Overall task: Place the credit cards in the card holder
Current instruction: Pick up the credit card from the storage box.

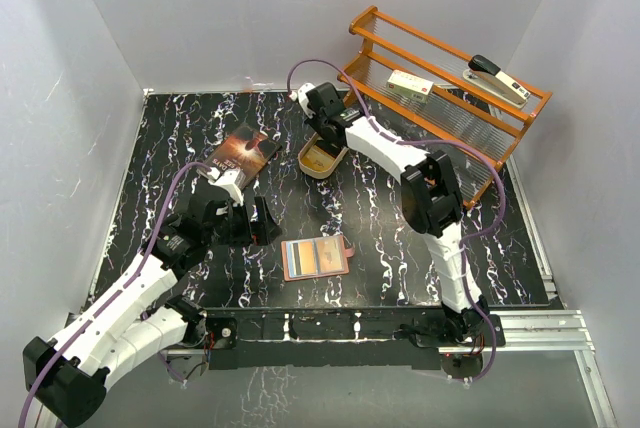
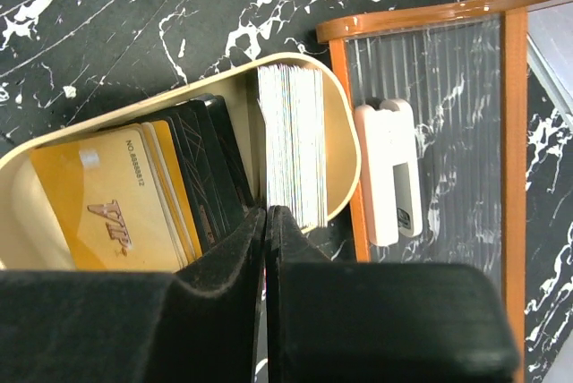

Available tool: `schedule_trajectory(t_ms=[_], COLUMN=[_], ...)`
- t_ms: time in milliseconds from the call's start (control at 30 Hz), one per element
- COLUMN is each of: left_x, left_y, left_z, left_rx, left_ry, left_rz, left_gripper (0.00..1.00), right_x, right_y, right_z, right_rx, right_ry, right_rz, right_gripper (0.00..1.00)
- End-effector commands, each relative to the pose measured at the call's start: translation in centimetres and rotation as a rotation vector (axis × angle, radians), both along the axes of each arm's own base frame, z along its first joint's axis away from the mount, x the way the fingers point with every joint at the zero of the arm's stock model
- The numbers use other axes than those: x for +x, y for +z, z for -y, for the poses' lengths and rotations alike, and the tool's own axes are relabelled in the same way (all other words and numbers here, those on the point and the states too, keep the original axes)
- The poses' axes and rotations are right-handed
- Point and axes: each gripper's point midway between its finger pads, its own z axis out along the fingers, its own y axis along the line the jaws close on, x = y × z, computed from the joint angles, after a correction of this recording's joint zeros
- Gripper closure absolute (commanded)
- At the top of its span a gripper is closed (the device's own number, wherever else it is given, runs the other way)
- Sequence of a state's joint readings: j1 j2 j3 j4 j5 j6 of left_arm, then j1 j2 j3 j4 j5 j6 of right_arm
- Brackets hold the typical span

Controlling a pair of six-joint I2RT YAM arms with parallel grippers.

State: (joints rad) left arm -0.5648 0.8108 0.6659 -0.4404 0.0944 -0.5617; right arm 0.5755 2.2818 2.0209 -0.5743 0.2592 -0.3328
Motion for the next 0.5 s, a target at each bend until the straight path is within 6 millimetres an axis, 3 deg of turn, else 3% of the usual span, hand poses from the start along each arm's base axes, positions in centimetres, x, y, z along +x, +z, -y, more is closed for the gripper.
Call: schedule_trajectory(t_ms=[0, 167, 467], left_x=[-0.3, -0.6, -0.6], left_y=[0.6, 0.9, 0.0], left_z=[0.5, 0.8, 0.7], left_rx=[-0.032, -0.064, -0.056], left_ry=[-0.018, -0.014, 0.041], left_rz=[-0.013, -0.019, -0.099], left_gripper=[0.01, 0.01, 0.01], right_x=[0.3, 0.3, -1.5], right_y=[5.1, 5.1, 8.7], right_z=[0.4, 0.1, -1.0], right_rx=[0.053, 0.055, 0.216], right_ry=[-0.014, -0.004, -0.020], right_rz=[0.104, 0.090, 0.062], right_gripper=[1.00, 1.00, 1.00])
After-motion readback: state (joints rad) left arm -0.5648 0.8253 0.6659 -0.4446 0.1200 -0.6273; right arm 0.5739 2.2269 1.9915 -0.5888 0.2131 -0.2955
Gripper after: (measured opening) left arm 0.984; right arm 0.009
